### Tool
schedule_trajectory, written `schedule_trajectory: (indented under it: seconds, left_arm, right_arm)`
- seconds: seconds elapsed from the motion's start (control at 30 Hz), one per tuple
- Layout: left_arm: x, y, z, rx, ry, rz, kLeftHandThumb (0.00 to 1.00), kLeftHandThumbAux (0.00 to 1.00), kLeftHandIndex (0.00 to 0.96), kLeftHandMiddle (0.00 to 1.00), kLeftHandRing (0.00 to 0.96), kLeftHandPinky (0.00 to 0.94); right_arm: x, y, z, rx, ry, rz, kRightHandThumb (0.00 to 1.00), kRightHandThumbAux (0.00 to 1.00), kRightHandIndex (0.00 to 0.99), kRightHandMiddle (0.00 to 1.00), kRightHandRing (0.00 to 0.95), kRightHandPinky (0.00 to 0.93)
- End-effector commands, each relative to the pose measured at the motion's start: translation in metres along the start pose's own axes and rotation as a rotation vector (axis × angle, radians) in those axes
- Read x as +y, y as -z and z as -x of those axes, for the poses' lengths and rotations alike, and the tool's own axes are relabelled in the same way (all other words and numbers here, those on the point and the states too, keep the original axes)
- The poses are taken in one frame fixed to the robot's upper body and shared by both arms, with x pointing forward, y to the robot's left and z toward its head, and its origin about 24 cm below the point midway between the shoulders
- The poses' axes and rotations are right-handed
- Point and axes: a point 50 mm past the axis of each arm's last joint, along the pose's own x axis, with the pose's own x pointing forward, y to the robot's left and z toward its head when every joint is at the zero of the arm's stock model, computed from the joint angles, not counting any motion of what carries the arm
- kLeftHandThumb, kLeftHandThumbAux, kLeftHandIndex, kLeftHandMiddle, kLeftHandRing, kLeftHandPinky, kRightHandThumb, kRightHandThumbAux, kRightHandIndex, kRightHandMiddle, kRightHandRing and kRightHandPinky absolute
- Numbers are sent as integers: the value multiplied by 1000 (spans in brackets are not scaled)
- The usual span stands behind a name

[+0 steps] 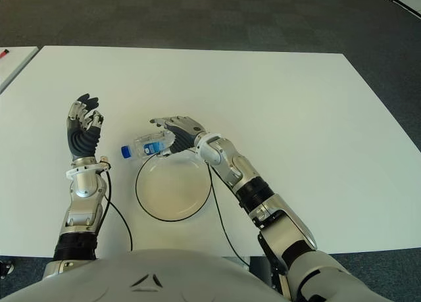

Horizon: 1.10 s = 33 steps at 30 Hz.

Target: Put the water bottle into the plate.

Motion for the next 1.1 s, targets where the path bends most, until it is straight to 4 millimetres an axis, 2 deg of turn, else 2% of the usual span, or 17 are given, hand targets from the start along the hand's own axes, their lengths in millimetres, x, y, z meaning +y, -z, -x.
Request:
schedule_trajectory:
  seconds: [0.03, 0.23, 0.53, 0.77, 1.1]
  left_arm:
    - [-4, 1, 2, 20, 18, 13, 632, 613, 182, 250, 243, 285]
    - [6, 11, 6, 53, 10, 29, 627, 613, 178, 250, 246, 290]
    - [30, 42, 14, 134, -42, 181, 587, 627, 178, 273, 276, 319]
    - [32, 42, 18, 123, -96, 289, 553, 666, 175, 276, 276, 305]
    - [41, 47, 35, 125, -173, 330, 513, 726, 192, 292, 288, 313]
  right_arm:
    - [6, 4, 2, 9, -54, 15, 340, 570, 28, 199, 263, 317]
    - [5, 5, 2, 4, -67, 20, 342, 567, 20, 175, 231, 284]
    - [5, 10, 4, 0, -71, 17, 352, 570, 31, 179, 245, 325]
    - [6, 15, 5, -3, -67, 25, 371, 570, 47, 190, 257, 329]
    - [7, 23, 4, 4, -75, 40, 379, 572, 49, 186, 235, 279]
